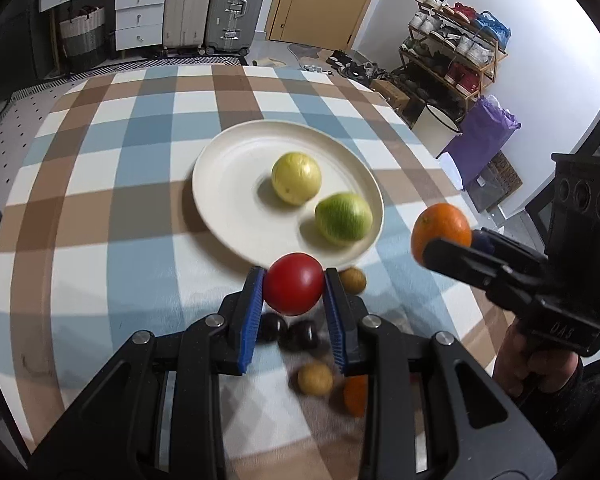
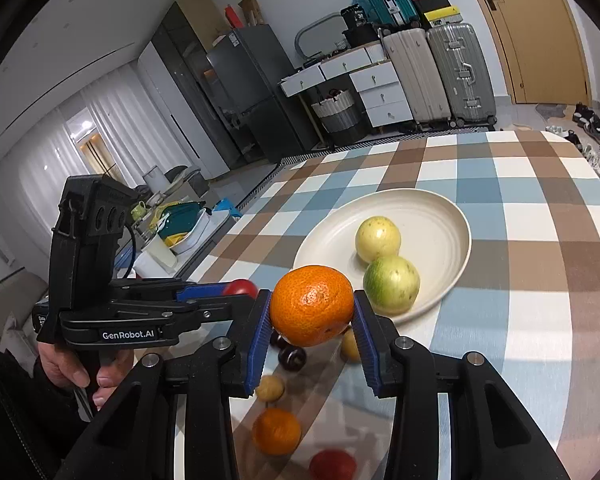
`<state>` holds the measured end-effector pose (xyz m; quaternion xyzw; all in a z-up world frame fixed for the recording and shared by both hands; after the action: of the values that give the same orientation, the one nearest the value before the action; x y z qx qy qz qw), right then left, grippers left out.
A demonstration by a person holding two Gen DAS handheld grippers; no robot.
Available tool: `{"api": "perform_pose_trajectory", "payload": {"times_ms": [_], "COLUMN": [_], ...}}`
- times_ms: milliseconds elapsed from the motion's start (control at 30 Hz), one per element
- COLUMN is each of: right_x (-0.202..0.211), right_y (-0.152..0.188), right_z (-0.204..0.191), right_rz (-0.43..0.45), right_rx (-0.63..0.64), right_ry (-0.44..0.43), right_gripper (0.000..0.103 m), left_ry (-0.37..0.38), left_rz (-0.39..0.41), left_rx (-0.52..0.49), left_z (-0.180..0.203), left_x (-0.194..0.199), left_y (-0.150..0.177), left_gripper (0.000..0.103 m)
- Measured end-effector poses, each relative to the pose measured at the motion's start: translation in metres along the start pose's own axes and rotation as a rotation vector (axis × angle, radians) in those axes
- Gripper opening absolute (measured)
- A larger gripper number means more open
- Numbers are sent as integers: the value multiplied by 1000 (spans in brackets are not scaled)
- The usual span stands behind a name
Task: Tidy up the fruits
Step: 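Carry the orange and tomato over the plate and lower them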
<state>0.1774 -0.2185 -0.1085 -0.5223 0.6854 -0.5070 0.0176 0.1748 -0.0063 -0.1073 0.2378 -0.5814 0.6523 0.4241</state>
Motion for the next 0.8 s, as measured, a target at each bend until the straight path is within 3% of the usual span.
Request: {"api": "perform_pose_trajectory", "payload": {"times_ms": [500, 800], "right_x": [-36, -52], "right_y": [-40, -52], "right_z": [35, 63], "right_rz": [-39, -59], "right_rx": [-39, -88], "right_ry": [17, 37], "right_gripper": [40, 40], "left_ry": [28, 33], "left_rz": [-62, -103], "left_rx": [7, 21], "left_z": [2, -3], "left_x": [-58, -87], "left_y": [-50, -59], "left_gripper": [27, 27]}}
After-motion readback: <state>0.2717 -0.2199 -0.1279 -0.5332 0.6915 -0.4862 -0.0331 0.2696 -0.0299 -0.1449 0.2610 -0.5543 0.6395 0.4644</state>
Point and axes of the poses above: each gripper's, at about its wrist camera, not at the fingertips, and x roughly against the way its jaws point, z to its right, y to its underside, the point moved 3 cm from there along -x, roughly the way its jaws point, and after that the axes turned 5 degrees about -y, right-handed, at the moved point
